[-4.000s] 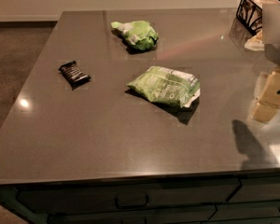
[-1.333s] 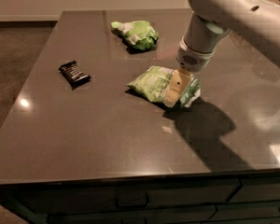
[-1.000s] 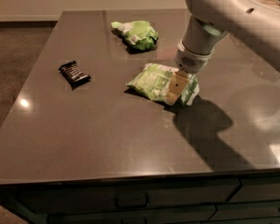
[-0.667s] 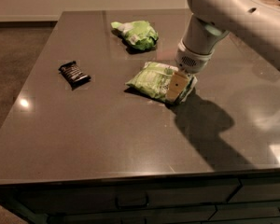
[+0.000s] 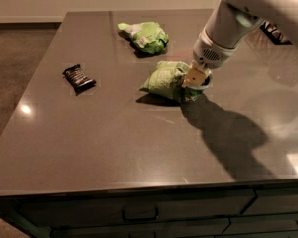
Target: Pick green jalapeno chip bag
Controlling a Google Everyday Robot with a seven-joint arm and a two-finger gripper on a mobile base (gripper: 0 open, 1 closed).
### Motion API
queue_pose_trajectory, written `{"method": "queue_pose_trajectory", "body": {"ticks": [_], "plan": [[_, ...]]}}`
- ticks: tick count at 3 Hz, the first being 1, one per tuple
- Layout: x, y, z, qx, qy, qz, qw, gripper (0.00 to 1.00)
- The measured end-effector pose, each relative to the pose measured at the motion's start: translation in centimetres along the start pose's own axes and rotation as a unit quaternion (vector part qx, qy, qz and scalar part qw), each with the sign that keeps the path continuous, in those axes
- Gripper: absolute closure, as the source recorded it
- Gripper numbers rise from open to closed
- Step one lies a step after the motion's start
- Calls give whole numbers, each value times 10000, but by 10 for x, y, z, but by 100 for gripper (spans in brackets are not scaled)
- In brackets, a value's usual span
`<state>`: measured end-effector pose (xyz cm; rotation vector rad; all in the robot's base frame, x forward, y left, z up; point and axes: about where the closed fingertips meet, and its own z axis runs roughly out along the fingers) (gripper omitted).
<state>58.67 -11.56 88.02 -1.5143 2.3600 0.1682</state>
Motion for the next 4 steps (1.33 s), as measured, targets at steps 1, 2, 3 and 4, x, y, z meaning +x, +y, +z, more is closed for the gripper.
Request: {"method": "queue_pose_trajectory", "body": {"ticks": [1,2,3,4], "plan": [[-12,1,-37,72,-433,-175,9989,100],[-25,2,-71,179,-771,-384,9961,100],[-39,9,-102,146,-1143,-688,9910,100],[-39,9,-102,143,-1148,-693,9909,100]]}}
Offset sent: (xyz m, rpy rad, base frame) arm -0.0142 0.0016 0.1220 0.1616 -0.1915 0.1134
